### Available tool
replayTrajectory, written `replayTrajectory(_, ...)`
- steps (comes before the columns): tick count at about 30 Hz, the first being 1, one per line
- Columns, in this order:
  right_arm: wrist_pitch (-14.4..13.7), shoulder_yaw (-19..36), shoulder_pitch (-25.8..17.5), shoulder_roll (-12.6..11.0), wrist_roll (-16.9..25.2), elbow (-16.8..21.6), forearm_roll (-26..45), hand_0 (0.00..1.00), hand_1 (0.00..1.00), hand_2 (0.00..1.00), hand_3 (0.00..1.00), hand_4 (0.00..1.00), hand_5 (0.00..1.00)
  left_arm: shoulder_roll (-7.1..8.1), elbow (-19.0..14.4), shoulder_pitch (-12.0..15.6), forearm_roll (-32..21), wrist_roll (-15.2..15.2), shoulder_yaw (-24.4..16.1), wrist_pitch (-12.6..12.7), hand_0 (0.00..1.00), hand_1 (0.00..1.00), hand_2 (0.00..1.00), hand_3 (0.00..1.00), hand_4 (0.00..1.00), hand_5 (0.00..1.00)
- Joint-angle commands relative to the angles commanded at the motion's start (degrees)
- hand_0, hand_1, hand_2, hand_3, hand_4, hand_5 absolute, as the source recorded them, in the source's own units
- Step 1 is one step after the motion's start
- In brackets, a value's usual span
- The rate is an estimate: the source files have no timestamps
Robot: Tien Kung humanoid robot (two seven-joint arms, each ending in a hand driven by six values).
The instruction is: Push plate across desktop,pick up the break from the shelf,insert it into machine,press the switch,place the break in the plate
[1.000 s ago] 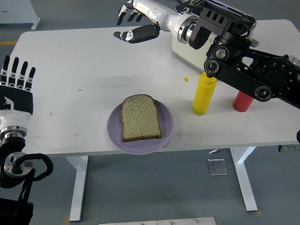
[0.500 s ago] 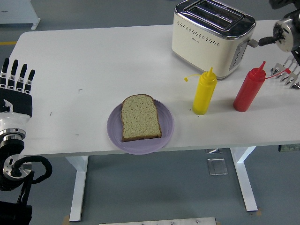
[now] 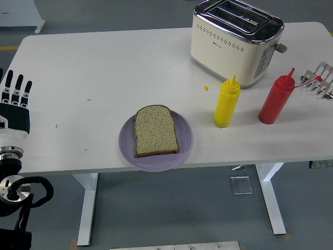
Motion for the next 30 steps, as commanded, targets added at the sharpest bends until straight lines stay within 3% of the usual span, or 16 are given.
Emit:
replayTrajectory(8, 1.4, 9.1, -12.1, 3.7, -0.7, 2.0, 5.5, 0.817, 0.775, 0.786, 0.782, 0.418, 0.538, 0.59, -0.3, 0.8, 0.1, -0.1, -0.2, 0.0, 0.831, 0.832, 0.861, 0.803, 0.557, 0.998)
replayTrajectory(13, 5.4, 12.9, -19.4, 7.6, -0.1, 1.9, 4.6, 0.842, 0.795, 0.806, 0.791, 0.413, 0.543, 1.0, -0.5, 1.4, 0.2, -0.1, -0.3, 0.0, 0.831, 0.832, 0.861, 0.802, 0.558, 0.998)
replayTrajectory(19, 10.2, 15.5, -26.8, 11.6, 2.9, -0.9, 2.3, 0.839, 0.795, 0.804, 0.783, 0.407, 0.532, 1.38, -0.6, 1.9, 0.3, -0.1, -0.1, 0.0, 0.83, 0.831, 0.861, 0.802, 0.557, 0.998)
replayTrajectory(24, 12.0, 16.3, -30.3, 13.1, 4.8, -2.9, 1.7, 0.835, 0.788, 0.799, 0.765, 0.397, 0.526, 1.52, -0.6, 2.1, 0.4, -0.1, 0.0, 0.0, 0.83, 0.831, 0.861, 0.802, 0.558, 0.998)
replayTrajectory(30, 12.8, 17.0, -31.0, 13.5, 4.9, -3.5, 1.9, 0.83, 0.788, 0.793, 0.762, 0.399, 0.528, 1.51, -0.6, 2.0, 0.4, 0.0, 0.3, 0.0, 0.83, 0.831, 0.861, 0.802, 0.555, 0.998)
